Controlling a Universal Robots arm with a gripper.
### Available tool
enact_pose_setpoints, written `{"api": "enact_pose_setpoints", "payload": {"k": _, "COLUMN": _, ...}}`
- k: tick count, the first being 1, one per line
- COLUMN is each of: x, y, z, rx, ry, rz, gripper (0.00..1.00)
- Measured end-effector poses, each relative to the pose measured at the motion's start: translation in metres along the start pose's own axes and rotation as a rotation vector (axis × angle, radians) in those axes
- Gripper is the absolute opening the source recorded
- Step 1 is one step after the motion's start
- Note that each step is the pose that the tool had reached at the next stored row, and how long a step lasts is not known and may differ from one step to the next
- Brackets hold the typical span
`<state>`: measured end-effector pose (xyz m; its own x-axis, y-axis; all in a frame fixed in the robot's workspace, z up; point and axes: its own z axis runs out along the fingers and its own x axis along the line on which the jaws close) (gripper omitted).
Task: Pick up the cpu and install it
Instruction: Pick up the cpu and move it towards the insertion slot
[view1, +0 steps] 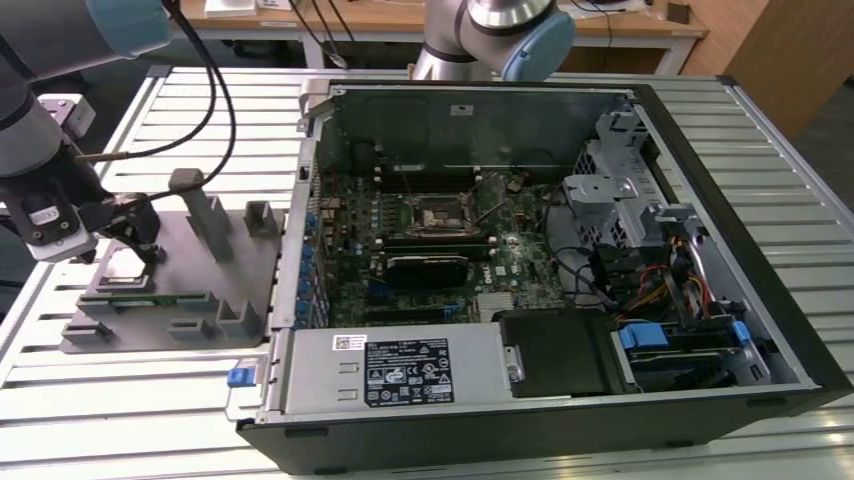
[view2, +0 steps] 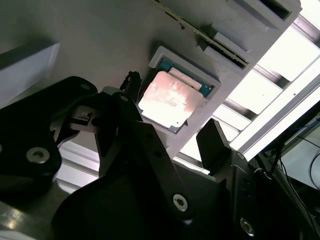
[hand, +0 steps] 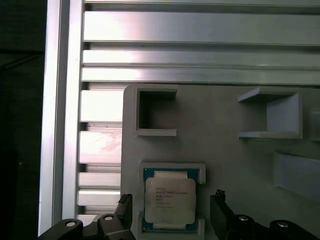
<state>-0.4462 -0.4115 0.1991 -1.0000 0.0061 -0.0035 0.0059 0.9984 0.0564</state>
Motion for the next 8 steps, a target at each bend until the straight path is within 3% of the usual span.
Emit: {"api": "enact_pose_setpoints", "payload": {"k": 8, "x": 0.0001, "y": -0.0004, "z": 0.0080, "rx": 0.0001, "ry": 0.0000, "rz": 0.001, "gripper": 0.72}}
